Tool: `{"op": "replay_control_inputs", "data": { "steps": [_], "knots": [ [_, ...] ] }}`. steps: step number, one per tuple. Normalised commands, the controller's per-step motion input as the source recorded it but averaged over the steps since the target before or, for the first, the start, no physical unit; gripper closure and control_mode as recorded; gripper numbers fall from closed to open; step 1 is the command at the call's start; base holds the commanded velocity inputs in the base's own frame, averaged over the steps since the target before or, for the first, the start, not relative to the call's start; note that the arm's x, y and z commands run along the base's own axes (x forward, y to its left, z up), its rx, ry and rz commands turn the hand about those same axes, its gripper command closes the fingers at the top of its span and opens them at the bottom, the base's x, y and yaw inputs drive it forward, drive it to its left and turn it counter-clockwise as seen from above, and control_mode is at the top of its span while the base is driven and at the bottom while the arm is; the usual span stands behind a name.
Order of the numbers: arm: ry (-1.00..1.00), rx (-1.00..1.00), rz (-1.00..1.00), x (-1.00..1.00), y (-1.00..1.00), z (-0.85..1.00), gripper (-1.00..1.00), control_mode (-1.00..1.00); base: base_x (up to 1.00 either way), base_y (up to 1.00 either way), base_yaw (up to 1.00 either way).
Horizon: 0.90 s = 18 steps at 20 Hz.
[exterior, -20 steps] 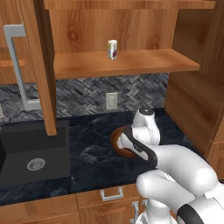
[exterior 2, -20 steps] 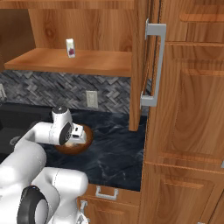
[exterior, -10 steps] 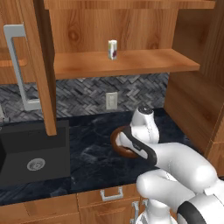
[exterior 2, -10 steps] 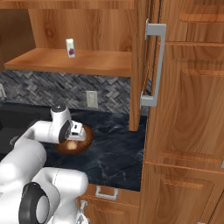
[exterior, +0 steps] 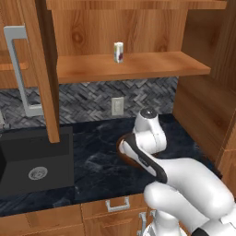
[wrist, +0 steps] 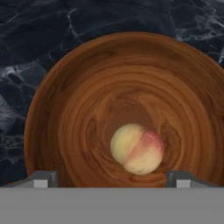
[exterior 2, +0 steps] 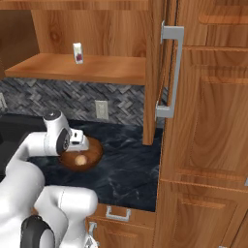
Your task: Pick the peach from the cabinet and place it in the bowl. Then pick the bowl and place it in the sink. Then turn on the sink facuet.
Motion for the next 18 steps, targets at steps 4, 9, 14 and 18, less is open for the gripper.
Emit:
{"op": "replay_control_inputs", "data": {
  "steps": [4,9,14,18],
  "knots": [
    [-0.02,-0.15,0.26,-0.69,0.36,0.04,-1.0,-1.0,0.0,0.0,0.0],
    [0.0,-0.13,0.25,-0.37,0.23,0.0,-1.0,-1.0,0.0,0.0,0.0],
    [0.0,-0.07,0.13,0.16,0.06,0.0,-1.0,-1.0,0.0,0.0,0.0],
    [0.04,-0.03,0.09,0.38,0.0,-0.02,-1.0,-1.0,0.0,0.0,0.0]
  ]
}}
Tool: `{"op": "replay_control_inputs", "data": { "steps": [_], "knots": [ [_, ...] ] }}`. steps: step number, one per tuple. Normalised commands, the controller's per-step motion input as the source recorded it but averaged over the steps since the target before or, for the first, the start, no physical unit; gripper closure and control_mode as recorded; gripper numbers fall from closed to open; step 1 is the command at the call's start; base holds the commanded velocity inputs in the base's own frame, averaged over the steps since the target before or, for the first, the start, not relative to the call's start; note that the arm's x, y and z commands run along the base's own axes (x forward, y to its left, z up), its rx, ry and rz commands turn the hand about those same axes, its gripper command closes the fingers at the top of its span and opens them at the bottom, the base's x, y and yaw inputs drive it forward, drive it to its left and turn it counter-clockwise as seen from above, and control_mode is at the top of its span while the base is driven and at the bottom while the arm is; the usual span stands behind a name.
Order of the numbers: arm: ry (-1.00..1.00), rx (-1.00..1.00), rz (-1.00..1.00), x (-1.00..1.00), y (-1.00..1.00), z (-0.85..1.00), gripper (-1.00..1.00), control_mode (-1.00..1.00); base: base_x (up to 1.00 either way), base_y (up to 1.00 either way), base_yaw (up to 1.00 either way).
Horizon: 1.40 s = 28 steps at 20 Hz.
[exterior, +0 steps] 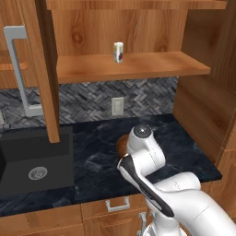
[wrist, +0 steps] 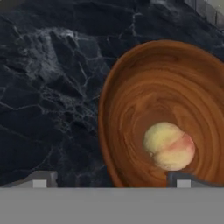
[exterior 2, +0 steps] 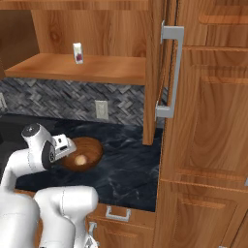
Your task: Pick the peach from the cabinet and place it in the bowl. Then pick the bowl and place it in the sink. Then turn on the sink facuet.
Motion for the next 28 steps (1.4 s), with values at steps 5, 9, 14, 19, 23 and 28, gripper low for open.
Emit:
{"op": "replay_control_inputs", "data": {
  "steps": [5,9,14,19,23,28],
  "knots": [
    [0.13,-0.03,0.11,0.27,0.0,-0.22,-1.0,-1.0,0.0,0.0,0.0],
    [0.15,-0.01,0.11,0.06,0.0,-0.3,-1.0,-1.0,0.0,0.0,0.0],
    [0.12,-0.01,0.07,0.0,-0.01,-0.42,-1.0,-1.0,0.0,0.0,0.0],
    [0.04,0.0,0.01,0.0,-0.06,-0.26,1.0,-1.0,0.0,0.0,0.0],
    [0.0,0.0,0.0,0.0,-0.17,-0.08,1.0,-1.0,0.0,0.0,0.0],
    [0.0,0.0,0.0,0.0,-0.07,0.0,1.0,-1.0,0.0,0.0,0.0]
  ]
}}
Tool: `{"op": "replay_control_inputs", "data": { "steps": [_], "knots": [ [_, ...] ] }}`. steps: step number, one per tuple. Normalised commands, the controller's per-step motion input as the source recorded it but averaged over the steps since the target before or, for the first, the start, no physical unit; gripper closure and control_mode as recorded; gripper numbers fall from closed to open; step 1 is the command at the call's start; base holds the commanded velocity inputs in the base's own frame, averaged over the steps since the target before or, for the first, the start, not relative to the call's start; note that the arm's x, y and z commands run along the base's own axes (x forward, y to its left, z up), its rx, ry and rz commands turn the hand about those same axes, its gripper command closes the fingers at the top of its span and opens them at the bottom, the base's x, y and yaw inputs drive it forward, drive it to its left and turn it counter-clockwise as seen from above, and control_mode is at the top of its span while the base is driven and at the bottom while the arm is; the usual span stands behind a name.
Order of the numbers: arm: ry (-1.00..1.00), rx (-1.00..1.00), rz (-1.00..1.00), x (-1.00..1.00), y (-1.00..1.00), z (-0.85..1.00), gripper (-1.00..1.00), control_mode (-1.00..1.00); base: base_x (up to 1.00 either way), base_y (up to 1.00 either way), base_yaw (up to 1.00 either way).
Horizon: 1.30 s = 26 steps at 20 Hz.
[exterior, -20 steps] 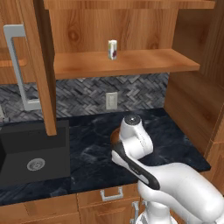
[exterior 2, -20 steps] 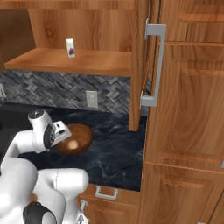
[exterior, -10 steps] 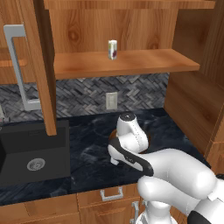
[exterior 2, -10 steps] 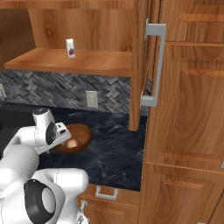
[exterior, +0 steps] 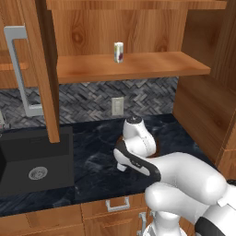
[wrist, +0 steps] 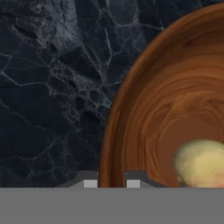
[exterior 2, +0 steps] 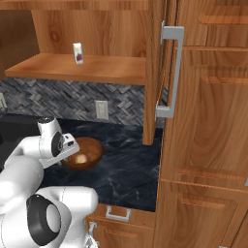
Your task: Pick the peach from the cabinet and place it in the bowl. Then pick the bowl and place it in the sink. Then turn on the sink facuet.
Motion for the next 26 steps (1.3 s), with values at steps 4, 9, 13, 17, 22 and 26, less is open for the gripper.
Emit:
{"op": "replay_control_inputs", "data": {
  "steps": [4,9,13,17,22,26],
  "knots": [
    [-0.02,0.0,0.0,-0.02,-0.01,0.02,1.0,-1.0,0.0,0.0,0.0],
    [-0.19,-0.05,0.02,-0.52,-0.1,0.65,1.0,-1.0,0.0,0.0,0.0],
    [-0.05,-0.12,0.04,-0.64,0.06,0.99,1.0,-1.0,0.0,0.0,0.0],
    [-0.01,-0.1,0.13,-0.74,0.0,0.99,1.0,-1.0,0.0,0.0,0.0],
    [0.0,-0.1,0.24,-0.69,0.0,0.84,1.0,-1.0,0.0,0.0,0.0],
    [0.0,-0.05,0.26,-0.62,-0.02,0.79,1.0,-1.0,0.0,0.0,0.0]
  ]
}}
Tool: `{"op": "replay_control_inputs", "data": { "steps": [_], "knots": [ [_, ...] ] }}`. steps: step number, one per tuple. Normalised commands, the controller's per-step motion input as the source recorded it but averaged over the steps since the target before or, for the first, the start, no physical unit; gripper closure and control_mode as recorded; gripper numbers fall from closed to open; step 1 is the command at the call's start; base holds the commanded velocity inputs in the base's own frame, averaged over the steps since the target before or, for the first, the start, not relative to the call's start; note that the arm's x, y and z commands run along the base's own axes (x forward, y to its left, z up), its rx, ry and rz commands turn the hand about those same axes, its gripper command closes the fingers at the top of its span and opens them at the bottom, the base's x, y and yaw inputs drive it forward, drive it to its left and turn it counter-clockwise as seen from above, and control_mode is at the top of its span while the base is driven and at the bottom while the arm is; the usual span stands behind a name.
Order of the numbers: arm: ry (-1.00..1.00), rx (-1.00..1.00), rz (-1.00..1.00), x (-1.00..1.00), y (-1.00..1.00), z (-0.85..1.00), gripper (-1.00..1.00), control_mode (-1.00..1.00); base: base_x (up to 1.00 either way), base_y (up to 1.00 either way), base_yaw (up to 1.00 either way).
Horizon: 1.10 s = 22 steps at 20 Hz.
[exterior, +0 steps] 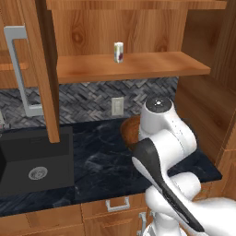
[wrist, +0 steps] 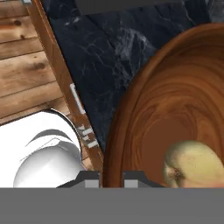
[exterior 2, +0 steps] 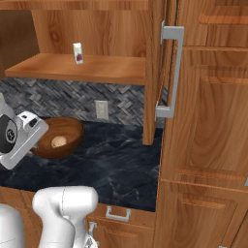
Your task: Pick the peach from the cabinet and place it in the bowl. Then pick the bowl and place it in the sink. Then turn on the sink facuet.
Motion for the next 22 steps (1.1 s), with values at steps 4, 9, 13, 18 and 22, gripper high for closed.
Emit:
{"op": "replay_control_inputs", "data": {
  "steps": [4,9,13,18,22],
  "knots": [
    [0.0,-0.01,0.16,-0.46,-0.11,0.74,1.0,-1.0,0.0,0.0,0.0],
    [-0.02,0.0,0.09,-0.39,-0.41,0.44,1.0,-1.0,0.0,0.0,0.0],
    [-0.04,0.01,0.1,-0.16,-0.46,0.02,1.0,-1.0,0.0,0.0,0.0],
    [-0.08,0.0,0.08,-0.14,-0.19,0.0,1.0,-1.0,0.0,0.0,0.0],
    [-0.01,0.0,0.01,-0.03,-0.01,0.0,1.0,-1.0,0.0,0.0,0.0]
  ]
}}
